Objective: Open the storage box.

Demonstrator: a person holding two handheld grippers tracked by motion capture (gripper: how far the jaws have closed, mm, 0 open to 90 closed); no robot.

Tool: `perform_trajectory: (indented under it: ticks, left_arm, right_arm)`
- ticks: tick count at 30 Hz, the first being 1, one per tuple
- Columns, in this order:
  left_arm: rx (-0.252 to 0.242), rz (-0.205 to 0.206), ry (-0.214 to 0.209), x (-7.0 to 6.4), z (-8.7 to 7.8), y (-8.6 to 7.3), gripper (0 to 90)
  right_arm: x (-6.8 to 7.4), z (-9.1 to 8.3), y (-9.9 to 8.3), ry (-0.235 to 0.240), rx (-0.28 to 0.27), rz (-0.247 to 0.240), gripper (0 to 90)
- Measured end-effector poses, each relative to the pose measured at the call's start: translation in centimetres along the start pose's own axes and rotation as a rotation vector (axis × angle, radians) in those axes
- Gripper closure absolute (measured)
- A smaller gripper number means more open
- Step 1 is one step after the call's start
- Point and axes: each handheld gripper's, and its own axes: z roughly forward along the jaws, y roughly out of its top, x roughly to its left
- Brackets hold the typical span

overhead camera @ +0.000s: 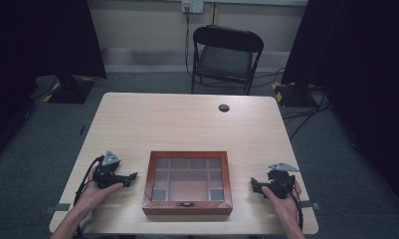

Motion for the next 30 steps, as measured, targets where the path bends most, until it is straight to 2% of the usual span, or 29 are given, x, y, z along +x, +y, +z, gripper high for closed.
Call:
perform_trajectory:
  ticks: [7,8,10,11,12,14,15,16,18,20,21,22,28,29,30]
  left_arm:
    - [0.000,0.000,0.000,0.0,0.0,0.0,11.9]
    - [0.000,0.000,0.000,0.0,0.0,0.0,11.9]
    - [0.000,0.000,0.000,0.0,0.0,0.0,11.9]
    - [0.000,0.000,0.000,0.0,0.0,0.0,11.9]
    - [0.000,0.000,0.000,0.0,0.0,0.0,11.9]
    - [0.000,0.000,0.000,0.0,0.0,0.0,11.9]
    - [-0.001,-0.001,0.000,0.0,0.0,0.0,11.9]
    - [0.000,0.000,0.000,0.0,0.0,0.0,11.9]
    - [0.000,0.000,0.000,0.0,0.0,0.0,11.9]
    - [0.000,0.000,0.000,0.0,0.0,0.0,11.9]
    - [0.000,0.000,0.000,0.0,0.0,0.0,11.9]
    - [0.000,0.000,0.000,0.0,0.0,0.0,11.9]
    - [0.000,0.000,0.000,0.0,0.0,0.0,11.9]
    - [0.000,0.000,0.000,0.0,0.0,0.0,11.9]
    - [0.000,0.001,0.000,0.0,0.0,0.0,11.9]
  right_arm:
    - [-0.1,-0.1,0.0,0.011,0.005,-0.010,1.7]
    - [-0.1,-0.2,0.0,0.013,0.006,-0.008,4.1]
    - [-0.2,-0.5,0.1,0.013,-0.004,-0.002,17.5]
    - [-0.2,-0.5,0.1,0.013,-0.004,-0.002,17.5]
    - [-0.4,-0.8,0.1,0.051,-0.013,0.017,18.6]
    - [-0.4,-0.9,0.2,0.062,-0.011,0.018,20.9]
    - [-0.3,-1.0,0.3,0.085,-0.004,0.013,27.5]
    - [-0.3,-1.1,0.4,0.108,0.000,0.008,28.8]
    - [-0.1,-1.4,0.6,0.140,0.015,0.020,38.8]
    - [0.1,-1.7,0.8,0.179,0.010,0.020,39.8]
    - [0.1,-1.7,0.8,0.179,0.010,0.020,39.8]
    - [0.2,-1.9,0.9,0.196,0.002,0.020,43.4]
    - [1.5,-3.6,2.4,0.342,-0.046,-0.041,51.9]
    - [1.5,-3.6,2.4,0.342,-0.046,-0.041,51.9]
    - [1.7,-4.3,3.1,0.399,-0.061,-0.062,54.9]
